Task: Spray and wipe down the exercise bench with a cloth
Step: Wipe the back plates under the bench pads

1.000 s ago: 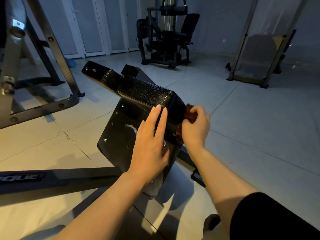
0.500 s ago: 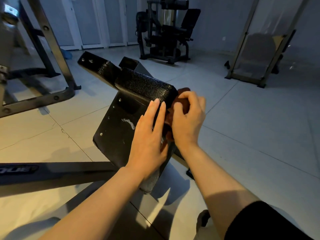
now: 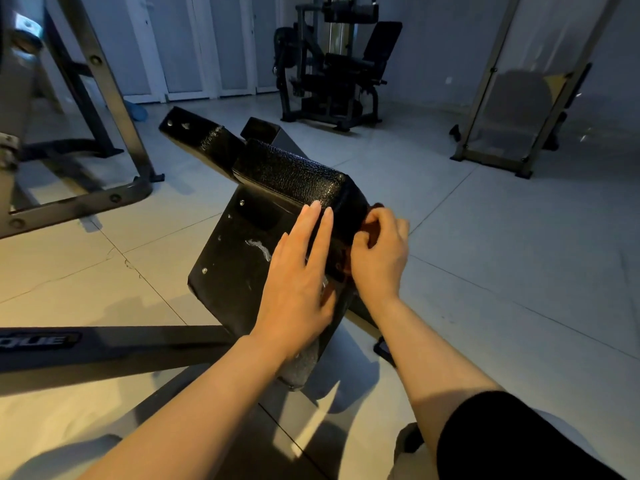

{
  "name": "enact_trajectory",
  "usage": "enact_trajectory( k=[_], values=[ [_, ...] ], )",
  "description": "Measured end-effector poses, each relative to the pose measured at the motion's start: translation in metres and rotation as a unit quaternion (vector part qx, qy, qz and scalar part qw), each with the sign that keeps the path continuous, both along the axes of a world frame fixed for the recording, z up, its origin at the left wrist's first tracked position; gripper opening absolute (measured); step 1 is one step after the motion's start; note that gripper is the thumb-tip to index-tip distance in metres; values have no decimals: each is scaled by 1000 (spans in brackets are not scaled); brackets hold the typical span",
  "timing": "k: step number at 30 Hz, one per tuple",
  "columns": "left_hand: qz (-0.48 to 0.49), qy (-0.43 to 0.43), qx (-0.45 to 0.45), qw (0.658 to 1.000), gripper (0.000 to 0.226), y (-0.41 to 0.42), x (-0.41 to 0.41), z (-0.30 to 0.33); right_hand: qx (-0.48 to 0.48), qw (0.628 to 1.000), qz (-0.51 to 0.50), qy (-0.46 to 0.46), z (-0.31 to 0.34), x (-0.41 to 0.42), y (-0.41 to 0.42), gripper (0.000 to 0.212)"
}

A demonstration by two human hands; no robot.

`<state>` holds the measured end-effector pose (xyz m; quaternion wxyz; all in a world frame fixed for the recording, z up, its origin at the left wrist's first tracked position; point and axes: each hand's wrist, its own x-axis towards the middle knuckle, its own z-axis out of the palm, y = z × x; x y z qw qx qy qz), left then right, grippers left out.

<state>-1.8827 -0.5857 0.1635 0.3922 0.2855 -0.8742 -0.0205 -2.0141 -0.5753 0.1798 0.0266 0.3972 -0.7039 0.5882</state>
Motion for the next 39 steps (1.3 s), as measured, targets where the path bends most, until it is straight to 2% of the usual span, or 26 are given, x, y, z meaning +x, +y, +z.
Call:
enact_trajectory(
  k=[2, 3, 5, 7, 8, 11, 13, 16, 18, 19, 20, 23, 24, 27, 28, 31, 35, 37, 39],
  values=[
    [-4, -2, -2, 1000, 97, 0, 2, 1, 76, 992, -36, -98, -6, -16, 1, 21],
    [-7, -1, -3, 1000, 98, 0, 3, 2, 69, 989, -51, -121, -5, -19, 3, 22],
    [-13, 5, -1, 1000, 97, -2, 5, 4, -4, 993, -50, -111, 6, -15, 3, 28],
    [-12, 11, 0, 1000, 93, -2, 7, 6, -17, 995, -13, -99, 14, -11, 0, 37],
    [-10, 12, 2, 1000, 91, -2, 7, 7, 9, 993, 7, -115, 15, -13, -2, 36],
    [-6, 11, 12, 1000, 90, 0, 8, 8, 93, 965, 34, -245, 18, -22, -2, 24],
    [-3, 15, 16, 1000, 90, 0, 9, 8, 63, 975, 21, -212, 30, -20, 4, 23],
    [20, 35, 29, 999, 90, -3, 13, 7, -80, 992, 77, -65, 52, 0, 16, 29],
    [32, 46, 31, 998, 89, -4, 13, 7, -68, 990, 118, 25, 51, 15, 22, 33],
    [35, 51, 31, 998, 88, -3, 12, 7, -40, 991, 120, 34, 42, 16, 22, 33],
    [36, 57, 33, 997, 86, -2, 12, 7, -9, 994, 110, 17, 31, 14, 21, 33],
    [28, 86, 57, 994, 76, 9, 11, 5, 114, 985, 70, -113, 5, 1, 22, 24],
    [25, 97, 63, 993, 69, 12, 12, 4, 139, 980, 71, -120, 2, 0, 25, 21],
    [-2, 112, 75, 991, 48, 17, 19, 0, 93, 985, 128, -67, 8, 11, 36, 27],
    [-17, 114, 82, 990, 45, 18, 21, -2, 79, 981, 163, -74, 11, 17, 41, 31],
    [-51, 131, 103, 985, 47, 23, 25, -8, 70, 952, 253, -158, 15, 30, 50, 35],
    [-7, 213, 129, 968, 46, 28, 24, -18, 54, 934, 298, -192, 10, 44, 51, 31],
    [-1, 245, 155, 957, 45, 27, 21, -20, 54, 932, 303, -189, 8, 47, 48, 31],
    [7, 272, 180, 945, 43, 22, 19, -23, 77, 936, 310, -146, 4, 48, 44, 30]
  ],
)
